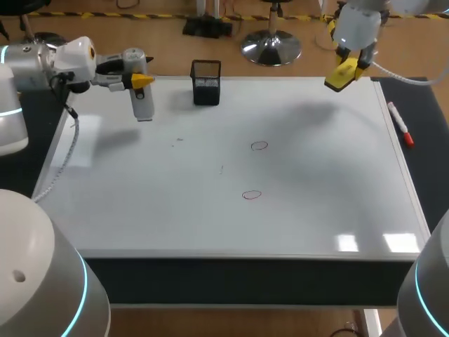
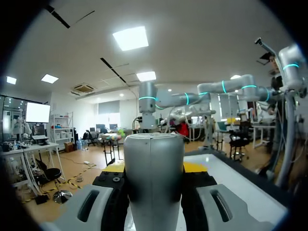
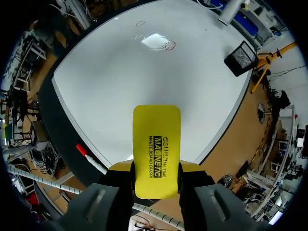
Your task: Pick up the inspection probe, press it on each red-marked spot on the whiteboard one by one, put down the probe, pick up the eraser, and wipe off all the red marks.
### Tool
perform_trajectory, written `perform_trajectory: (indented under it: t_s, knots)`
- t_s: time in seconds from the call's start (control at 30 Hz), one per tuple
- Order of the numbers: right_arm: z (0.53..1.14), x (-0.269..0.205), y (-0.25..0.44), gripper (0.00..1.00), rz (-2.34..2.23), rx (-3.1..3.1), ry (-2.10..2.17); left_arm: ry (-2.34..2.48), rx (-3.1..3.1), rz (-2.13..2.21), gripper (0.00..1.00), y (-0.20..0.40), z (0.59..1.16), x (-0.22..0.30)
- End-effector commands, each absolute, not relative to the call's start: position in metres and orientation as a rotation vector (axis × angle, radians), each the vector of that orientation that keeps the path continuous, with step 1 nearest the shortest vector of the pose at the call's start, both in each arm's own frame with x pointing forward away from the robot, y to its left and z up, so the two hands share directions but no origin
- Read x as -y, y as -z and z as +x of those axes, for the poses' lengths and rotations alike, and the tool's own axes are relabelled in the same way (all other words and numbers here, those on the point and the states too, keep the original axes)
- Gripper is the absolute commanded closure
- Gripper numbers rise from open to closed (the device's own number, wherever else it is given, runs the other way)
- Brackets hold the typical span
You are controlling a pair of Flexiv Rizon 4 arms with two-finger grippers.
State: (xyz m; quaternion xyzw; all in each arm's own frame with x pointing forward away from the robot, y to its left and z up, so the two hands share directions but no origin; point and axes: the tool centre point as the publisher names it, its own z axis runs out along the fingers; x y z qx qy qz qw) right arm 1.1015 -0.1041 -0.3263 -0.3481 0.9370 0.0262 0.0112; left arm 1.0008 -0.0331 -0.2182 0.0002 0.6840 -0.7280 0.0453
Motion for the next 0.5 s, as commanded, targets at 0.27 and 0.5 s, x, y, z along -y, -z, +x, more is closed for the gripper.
perform_trajectory:
  t_s: [0.27,0.5]
  knots:
    - [1.103,0.105,0.326,1.00,-1.089,-2.926,-0.078,2.319,-2.162,0.202,1.00,0.201,0.959,0.106]
    - [1.103,0.105,0.326,1.00,-1.089,-2.926,-0.078,2.377,-2.232,0.369,1.00,0.200,0.936,0.161]
